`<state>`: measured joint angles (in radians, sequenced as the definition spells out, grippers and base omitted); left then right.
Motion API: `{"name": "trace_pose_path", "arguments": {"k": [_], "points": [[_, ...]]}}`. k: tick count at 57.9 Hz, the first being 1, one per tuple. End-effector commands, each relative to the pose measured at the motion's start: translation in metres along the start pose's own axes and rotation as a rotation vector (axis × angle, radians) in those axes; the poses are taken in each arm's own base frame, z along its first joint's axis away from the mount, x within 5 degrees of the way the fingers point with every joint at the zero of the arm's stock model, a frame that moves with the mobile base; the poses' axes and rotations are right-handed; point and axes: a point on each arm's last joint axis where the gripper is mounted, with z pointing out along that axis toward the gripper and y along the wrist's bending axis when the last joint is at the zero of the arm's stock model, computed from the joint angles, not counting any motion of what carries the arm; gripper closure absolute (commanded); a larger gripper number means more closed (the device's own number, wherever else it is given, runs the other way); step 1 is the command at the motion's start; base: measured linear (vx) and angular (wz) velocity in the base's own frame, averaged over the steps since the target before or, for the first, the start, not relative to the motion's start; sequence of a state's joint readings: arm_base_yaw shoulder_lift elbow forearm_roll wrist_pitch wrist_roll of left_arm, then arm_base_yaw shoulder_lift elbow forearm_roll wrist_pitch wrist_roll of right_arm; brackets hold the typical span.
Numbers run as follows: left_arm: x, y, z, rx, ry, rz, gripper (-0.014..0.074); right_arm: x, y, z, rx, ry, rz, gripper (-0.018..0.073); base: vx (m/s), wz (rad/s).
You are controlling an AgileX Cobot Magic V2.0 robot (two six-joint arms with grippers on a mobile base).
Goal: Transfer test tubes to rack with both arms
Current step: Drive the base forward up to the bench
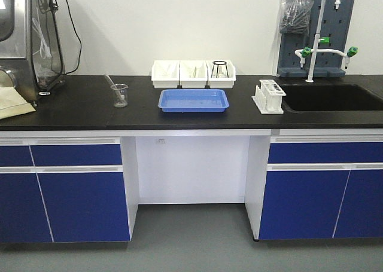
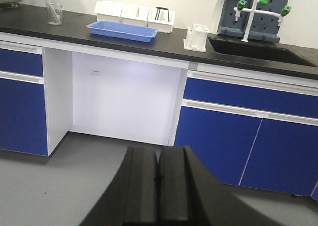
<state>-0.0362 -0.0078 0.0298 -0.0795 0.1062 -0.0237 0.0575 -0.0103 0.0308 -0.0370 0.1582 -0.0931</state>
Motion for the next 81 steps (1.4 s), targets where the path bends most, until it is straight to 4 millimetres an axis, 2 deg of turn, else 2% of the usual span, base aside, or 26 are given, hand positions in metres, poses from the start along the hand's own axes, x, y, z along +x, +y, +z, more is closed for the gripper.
{"name": "trace_pose_path", "arguments": {"k": [1, 81], "points": [[0.0006, 0.0009, 0.0003, -0.002, -0.072, -0.009, 0.0617, -0.0044, -0.0005, 0.0001, 0.011, -0.078, -0.011, 0.0566, 0.00, 0.00], [0.0006, 0.0009, 0.0003, -0.002, -0.072, -0.009, 0.0617, -0.0046, -0.0005, 0.0001, 0.011, -0.080, -0.011, 0.0566, 0.03, -0.01]]}}
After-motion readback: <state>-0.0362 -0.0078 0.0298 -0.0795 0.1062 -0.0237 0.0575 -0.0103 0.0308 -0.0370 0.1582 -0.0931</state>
